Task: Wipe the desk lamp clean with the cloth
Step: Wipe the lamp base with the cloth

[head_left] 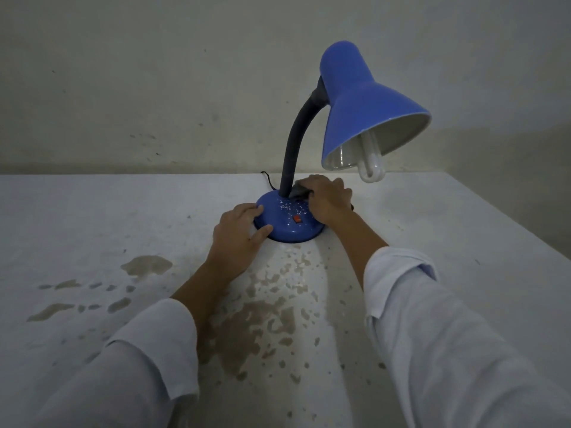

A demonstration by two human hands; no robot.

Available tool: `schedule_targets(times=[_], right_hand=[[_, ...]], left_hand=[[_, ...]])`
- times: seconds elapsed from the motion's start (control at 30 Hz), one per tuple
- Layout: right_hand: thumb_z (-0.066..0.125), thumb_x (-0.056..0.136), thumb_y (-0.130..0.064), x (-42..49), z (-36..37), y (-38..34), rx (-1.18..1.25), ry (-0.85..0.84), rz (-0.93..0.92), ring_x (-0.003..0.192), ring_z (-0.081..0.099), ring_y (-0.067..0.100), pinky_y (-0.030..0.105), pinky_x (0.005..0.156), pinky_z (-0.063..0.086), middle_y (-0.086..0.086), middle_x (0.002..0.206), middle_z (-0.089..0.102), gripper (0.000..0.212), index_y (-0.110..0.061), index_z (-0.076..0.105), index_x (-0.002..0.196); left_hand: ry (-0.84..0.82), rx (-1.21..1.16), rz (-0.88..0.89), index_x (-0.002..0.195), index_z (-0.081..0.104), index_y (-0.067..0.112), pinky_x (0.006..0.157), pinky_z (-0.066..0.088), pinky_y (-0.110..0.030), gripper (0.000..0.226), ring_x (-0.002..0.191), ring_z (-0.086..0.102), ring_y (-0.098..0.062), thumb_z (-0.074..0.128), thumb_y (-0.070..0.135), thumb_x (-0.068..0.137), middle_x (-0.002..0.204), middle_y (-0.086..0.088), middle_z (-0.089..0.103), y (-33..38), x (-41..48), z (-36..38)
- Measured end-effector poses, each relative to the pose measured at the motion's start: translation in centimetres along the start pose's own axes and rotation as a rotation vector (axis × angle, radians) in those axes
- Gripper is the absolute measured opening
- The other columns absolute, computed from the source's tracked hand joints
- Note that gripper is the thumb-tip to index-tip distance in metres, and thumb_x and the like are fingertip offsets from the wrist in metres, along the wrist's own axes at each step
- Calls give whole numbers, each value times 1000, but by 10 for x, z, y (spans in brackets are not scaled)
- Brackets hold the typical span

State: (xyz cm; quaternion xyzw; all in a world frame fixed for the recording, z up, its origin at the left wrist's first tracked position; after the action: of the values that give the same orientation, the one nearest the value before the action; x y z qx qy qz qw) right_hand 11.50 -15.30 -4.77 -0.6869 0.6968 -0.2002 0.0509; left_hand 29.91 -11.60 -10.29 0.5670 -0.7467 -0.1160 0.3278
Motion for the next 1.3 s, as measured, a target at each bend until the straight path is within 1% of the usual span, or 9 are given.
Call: schedule_targets(times=[0.33, 0.43, 0.6, 0.7, 0.83, 0.97, 1.07, 1.17, 1.3], right_hand=[[34, 90, -9, -42, 12, 19, 88, 83, -135, 112, 42, 29, 45, 91, 39, -10, 138, 48, 43, -36, 63, 108], [28, 83, -20, -63, 10, 25, 143, 93, -169, 111, 50, 28, 44, 87, 40, -9, 126, 56, 44, -38, 63, 101], [48, 75, 3, -80, -24, 36, 314, 123, -147, 87, 61, 21, 41, 94, 49, 1, 93, 67, 30, -11, 72, 85], [45, 77, 2, -57, -27, 35, 298, 183, -95, 100, 60, 26, 40, 95, 50, 6, 107, 68, 38, -17, 68, 101], [38, 83, -1, -36, -4, 25, 171, 0, -129, 117, 48, 32, 42, 103, 40, 3, 130, 56, 50, -26, 55, 123], [30, 67, -7, -51, 7, 24, 153, 42, -223, 98, 54, 28, 36, 76, 38, -15, 109, 61, 52, -39, 59, 95], [41, 67, -10, -76, -3, 23, 248, 54, -256, 96, 60, 26, 37, 83, 49, -6, 102, 68, 37, -29, 67, 85], [51, 72, 5, -84, -26, 19, 383, 18, -197, 87, 62, 14, 11, 78, 50, 2, 89, 68, 26, -13, 70, 74], [47, 70, -1, -58, -28, 17, 269, 77, -220, 103, 56, 25, 33, 92, 49, 9, 113, 60, 45, -16, 59, 111]], left_hand=[[-2, 12, -14, 134, 46, 16, 107, 33, -37, 51, 127, 43, -25, 53, 41, 89, 140, -4, 47, 1, 0, 1], [-5, 10, -21, 134, 45, 16, 107, 32, -38, 52, 127, 42, -25, 52, 41, 89, 141, -4, 46, 3, -2, -1], [-1, 20, -25, 134, 44, 16, 106, 33, -37, 51, 127, 41, -25, 51, 40, 90, 141, -4, 46, 6, -4, -1], [2, 27, -22, 135, 44, 16, 107, 32, -37, 51, 128, 40, -25, 51, 40, 90, 141, -4, 46, 6, -3, -1], [14, 35, -18, 134, 45, 17, 106, 32, -37, 52, 128, 40, -24, 52, 41, 89, 140, -3, 47, 5, -3, -2], [23, 28, -13, 134, 46, 17, 106, 33, -37, 51, 128, 40, -24, 53, 41, 89, 140, -3, 48, 6, -4, -3], [17, 29, -19, 134, 46, 17, 106, 32, -37, 51, 128, 39, -24, 53, 41, 89, 140, -3, 47, 6, -4, -2], [17, 32, -18, 134, 45, 17, 107, 32, -37, 51, 129, 39, -24, 52, 41, 89, 141, -3, 47, 5, -4, -2], [20, 35, -21, 134, 46, 18, 106, 32, -38, 51, 129, 38, -25, 52, 42, 89, 141, -2, 47, 6, -5, -3]])
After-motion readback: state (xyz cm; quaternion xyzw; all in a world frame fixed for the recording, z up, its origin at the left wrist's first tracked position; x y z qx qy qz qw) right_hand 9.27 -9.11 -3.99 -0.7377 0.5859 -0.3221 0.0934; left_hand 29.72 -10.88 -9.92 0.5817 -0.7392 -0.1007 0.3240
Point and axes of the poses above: each hand's wrist, its own x-axis towards the middle knuckle, its own z-axis out of the palm, y = z × x, the point moved 1 cm from there along x, towards the middle knuckle
